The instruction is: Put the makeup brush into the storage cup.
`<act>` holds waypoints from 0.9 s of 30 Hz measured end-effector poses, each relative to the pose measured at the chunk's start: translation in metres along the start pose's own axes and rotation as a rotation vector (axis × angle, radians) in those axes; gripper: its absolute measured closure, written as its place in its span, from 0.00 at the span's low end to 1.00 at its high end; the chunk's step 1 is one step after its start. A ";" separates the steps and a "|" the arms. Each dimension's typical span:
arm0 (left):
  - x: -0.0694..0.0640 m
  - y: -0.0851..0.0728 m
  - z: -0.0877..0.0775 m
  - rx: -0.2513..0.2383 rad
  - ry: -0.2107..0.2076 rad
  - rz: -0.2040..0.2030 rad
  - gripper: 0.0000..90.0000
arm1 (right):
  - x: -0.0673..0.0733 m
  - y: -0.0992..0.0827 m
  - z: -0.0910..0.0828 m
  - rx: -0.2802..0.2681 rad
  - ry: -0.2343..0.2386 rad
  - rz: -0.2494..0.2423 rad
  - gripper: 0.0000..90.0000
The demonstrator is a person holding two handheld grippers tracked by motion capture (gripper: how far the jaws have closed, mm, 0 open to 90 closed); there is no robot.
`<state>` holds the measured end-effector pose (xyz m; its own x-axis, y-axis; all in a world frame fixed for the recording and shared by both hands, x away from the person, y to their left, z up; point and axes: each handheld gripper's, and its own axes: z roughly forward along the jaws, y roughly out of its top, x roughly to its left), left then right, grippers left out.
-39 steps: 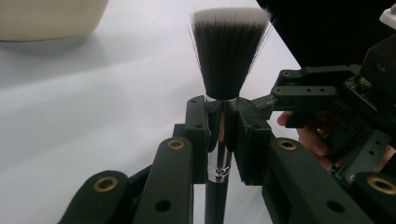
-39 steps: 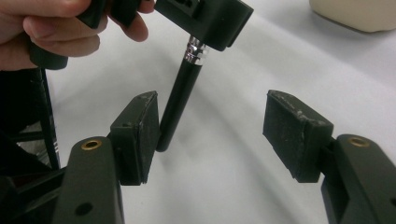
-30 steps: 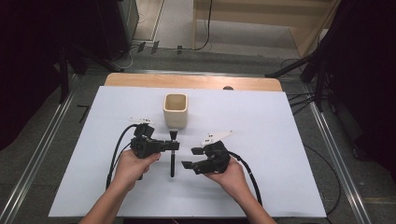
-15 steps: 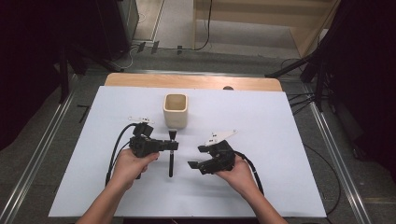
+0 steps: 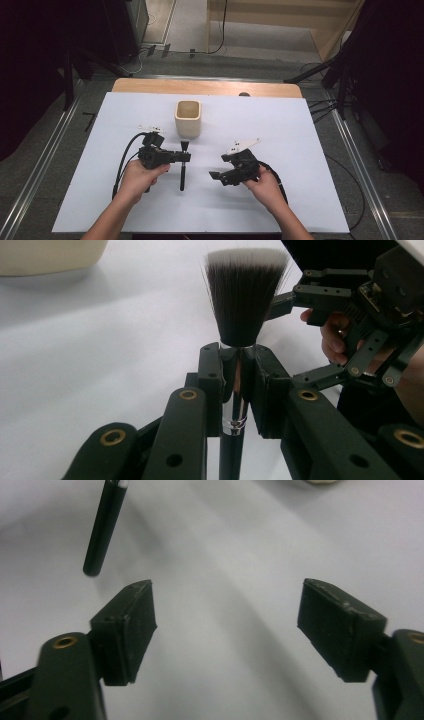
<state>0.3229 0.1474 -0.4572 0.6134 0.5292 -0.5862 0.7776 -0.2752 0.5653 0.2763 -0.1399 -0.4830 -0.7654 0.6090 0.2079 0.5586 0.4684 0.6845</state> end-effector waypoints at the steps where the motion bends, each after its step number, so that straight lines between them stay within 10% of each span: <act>1: 0.000 0.000 0.000 0.001 0.001 0.001 0.87 | 0.000 -0.001 0.000 0.006 -0.006 -0.009 0.26; 27: 0.000 0.000 -0.002 -0.006 -0.013 0.002 0.87 | -0.016 -0.033 -0.030 0.043 -0.038 -0.032 0.26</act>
<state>0.3225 0.1489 -0.4564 0.6168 0.5184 -0.5923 0.7755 -0.2718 0.5698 0.2606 -0.1843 -0.4880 -0.7709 0.6167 0.1593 0.5480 0.5147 0.6594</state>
